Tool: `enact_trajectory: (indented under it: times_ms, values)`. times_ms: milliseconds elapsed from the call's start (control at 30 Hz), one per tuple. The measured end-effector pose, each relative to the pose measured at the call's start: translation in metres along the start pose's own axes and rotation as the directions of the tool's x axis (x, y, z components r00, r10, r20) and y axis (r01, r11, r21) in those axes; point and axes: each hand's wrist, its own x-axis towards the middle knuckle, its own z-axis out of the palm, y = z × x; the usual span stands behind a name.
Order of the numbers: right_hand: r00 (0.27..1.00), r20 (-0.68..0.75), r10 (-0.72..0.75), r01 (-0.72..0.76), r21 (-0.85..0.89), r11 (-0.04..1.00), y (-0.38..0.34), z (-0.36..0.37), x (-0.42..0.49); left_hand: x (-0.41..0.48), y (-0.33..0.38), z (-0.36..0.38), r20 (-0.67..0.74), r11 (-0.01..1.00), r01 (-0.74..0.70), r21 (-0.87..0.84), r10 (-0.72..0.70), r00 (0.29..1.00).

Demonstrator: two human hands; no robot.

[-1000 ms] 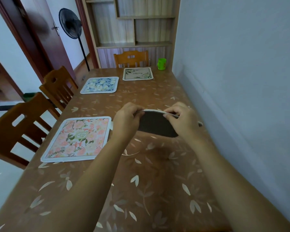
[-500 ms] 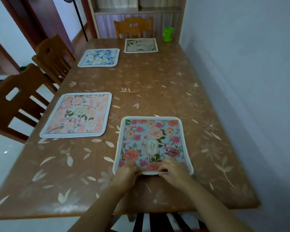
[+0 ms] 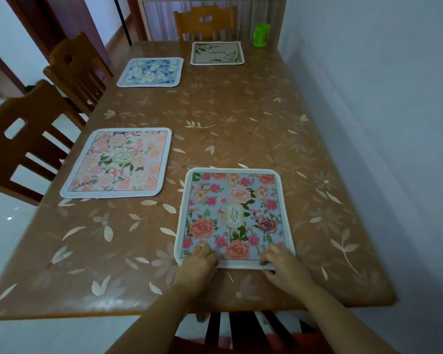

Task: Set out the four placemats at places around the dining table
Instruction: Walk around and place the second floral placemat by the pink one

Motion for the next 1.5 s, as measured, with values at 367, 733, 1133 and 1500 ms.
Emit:
enact_trajectory:
  times_ms: [367,733,1133,1500]
  values:
    - [0.998,0.048,0.031,-0.031,0.004,1.0,0.01,-0.005,-0.005,-0.001,0.003,0.006,-0.039,0.997,0.068,-0.034,-0.069,0.997]
    - [0.996,0.081,0.026,-0.026,0.004,1.0,0.008,-0.003,-0.018,-0.013,0.014,0.013,0.013,0.981,0.169,-0.091,-0.169,0.986]
    - [0.999,0.038,0.027,-0.023,-0.1,0.995,0.006,0.001,-0.021,-0.015,0.021,0.012,0.049,0.984,0.175,-0.023,-0.173,0.984]
    - [0.997,0.026,0.068,-0.065,-0.093,0.994,0.006,0.006,-0.02,-0.016,0.022,0.011,0.018,0.986,0.163,0.032,-0.164,0.986]
